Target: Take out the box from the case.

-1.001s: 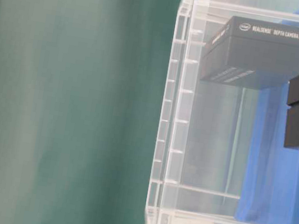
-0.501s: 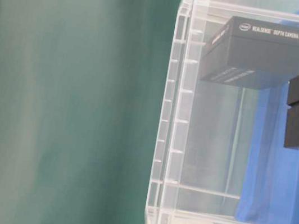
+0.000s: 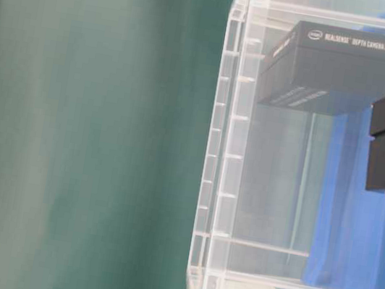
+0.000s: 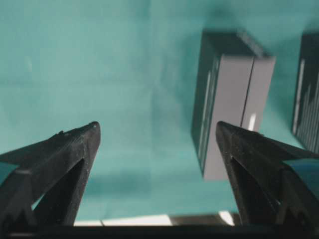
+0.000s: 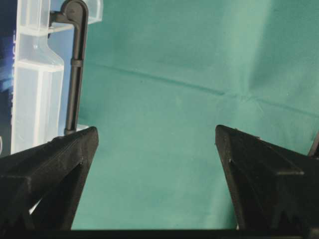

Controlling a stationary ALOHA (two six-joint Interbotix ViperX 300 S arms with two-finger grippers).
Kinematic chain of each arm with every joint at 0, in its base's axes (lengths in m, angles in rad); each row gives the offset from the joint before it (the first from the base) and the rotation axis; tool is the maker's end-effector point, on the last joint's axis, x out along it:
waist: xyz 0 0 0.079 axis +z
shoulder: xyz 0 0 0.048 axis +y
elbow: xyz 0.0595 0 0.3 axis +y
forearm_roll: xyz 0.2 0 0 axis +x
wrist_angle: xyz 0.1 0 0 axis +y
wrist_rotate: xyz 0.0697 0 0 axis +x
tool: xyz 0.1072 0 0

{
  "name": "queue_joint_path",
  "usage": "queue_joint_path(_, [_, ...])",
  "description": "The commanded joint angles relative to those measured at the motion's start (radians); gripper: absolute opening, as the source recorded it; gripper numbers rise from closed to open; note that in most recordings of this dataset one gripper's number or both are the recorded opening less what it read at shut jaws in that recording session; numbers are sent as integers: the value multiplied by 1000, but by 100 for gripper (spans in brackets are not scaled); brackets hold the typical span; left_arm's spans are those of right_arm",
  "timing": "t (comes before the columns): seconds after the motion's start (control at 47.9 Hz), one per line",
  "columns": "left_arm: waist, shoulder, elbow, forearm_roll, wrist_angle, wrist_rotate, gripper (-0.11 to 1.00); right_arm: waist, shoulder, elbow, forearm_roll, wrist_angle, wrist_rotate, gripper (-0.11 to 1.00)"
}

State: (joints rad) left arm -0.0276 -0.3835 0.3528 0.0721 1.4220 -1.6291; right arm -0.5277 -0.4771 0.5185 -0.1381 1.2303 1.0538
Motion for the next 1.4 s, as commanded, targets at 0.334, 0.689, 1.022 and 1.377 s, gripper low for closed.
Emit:
queue_joint_path(0.334, [370, -14, -29, 3, 0, 351, 98, 2, -18, -9, -3, 12, -2, 94])
queue_joint_path(0.689, [465, 17, -61, 2, -2, 460, 98, 0, -20, -8, -3, 23, 0, 94])
queue_joint_path(1.022, [465, 21, -66, -2, -8, 460, 98, 0, -11, -14, 9, 20, 6, 94])
queue_joint_path(1.377, [465, 21, -66, -2, -8, 459, 98, 78, 129, -112, 41, -9, 71, 94])
